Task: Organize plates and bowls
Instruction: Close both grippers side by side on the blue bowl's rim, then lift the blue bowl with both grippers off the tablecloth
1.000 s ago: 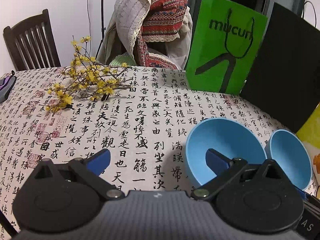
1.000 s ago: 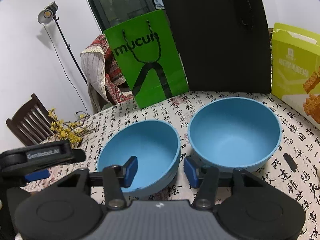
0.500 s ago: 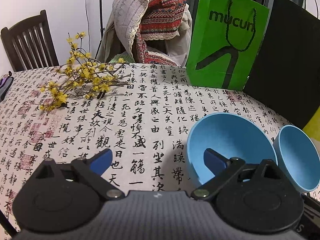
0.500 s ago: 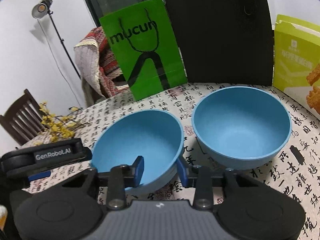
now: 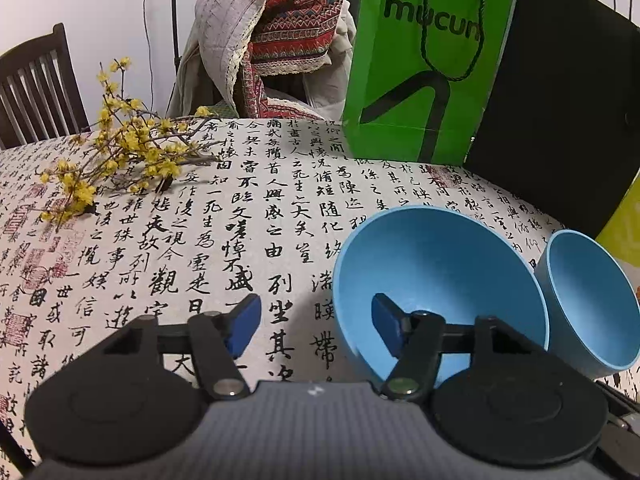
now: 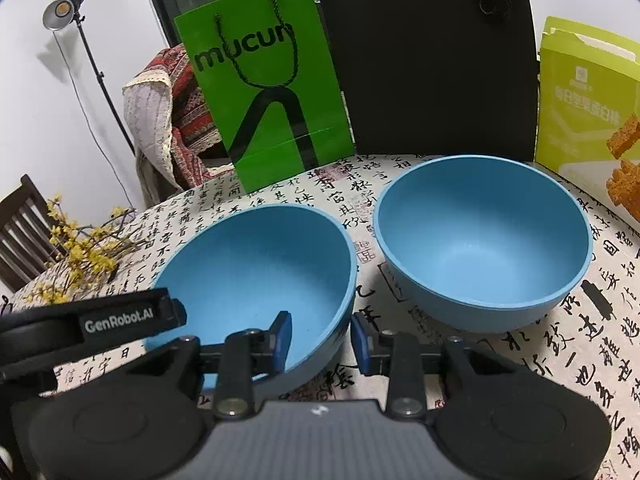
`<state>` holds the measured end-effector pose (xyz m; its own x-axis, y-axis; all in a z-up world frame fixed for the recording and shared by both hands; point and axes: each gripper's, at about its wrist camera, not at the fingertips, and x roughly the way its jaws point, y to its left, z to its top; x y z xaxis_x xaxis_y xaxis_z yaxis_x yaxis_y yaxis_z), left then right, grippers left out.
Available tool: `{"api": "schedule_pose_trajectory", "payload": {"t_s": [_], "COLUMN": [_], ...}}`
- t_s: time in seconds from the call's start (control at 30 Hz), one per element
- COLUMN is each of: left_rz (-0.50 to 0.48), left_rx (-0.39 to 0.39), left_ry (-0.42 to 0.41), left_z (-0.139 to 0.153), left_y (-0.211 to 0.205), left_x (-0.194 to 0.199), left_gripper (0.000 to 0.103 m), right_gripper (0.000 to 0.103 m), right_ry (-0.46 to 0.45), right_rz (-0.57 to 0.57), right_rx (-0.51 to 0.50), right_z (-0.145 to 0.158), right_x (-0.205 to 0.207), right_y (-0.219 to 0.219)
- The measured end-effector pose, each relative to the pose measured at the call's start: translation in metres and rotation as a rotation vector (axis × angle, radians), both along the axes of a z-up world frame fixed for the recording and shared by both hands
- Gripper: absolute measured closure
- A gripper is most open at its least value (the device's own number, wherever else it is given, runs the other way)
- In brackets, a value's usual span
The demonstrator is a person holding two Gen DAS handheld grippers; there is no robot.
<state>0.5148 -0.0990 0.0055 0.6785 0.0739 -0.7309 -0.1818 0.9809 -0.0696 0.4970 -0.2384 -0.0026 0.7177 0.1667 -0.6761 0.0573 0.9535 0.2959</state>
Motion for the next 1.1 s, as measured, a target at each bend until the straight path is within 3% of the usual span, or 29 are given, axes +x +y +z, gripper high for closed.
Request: {"api": "schedule_pose_trajectory", "payload": {"t_s": [0.2, 0.33, 0.5, 1.1], "left_rz": [-0.013, -0.041, -0.036, -0.046], "left_rx": [-0.008, -0.022, -0.012, 0.032], "left_ry": [-0.008, -0.008, 0.005, -0.015], "left_z": [-0.003, -0.005, -0.011, -0.008], "left_y": [-0.004, -0.005, -0.006, -0.009], "left_x": [0.005, 0.007, 0.010, 0.008], "left_gripper": [0.063, 0.085, 0.089, 0.093], "right_gripper": [0.084, 0.087, 0.092, 0.093], "right_ry": [0.032, 0.058, 0.066, 0.077], "right_rz": [-0.012, -0.011, -0.017, -0.016], "right_rx": [0.003, 0.014, 0.043, 0.070], "right_z": [-0.012, -0.020, -0.023, -0.026], "right_x": [0.009, 0.014, 0.016, 0.016], "right_y": [-0.001, 0.000, -0.004, -0.009]}}
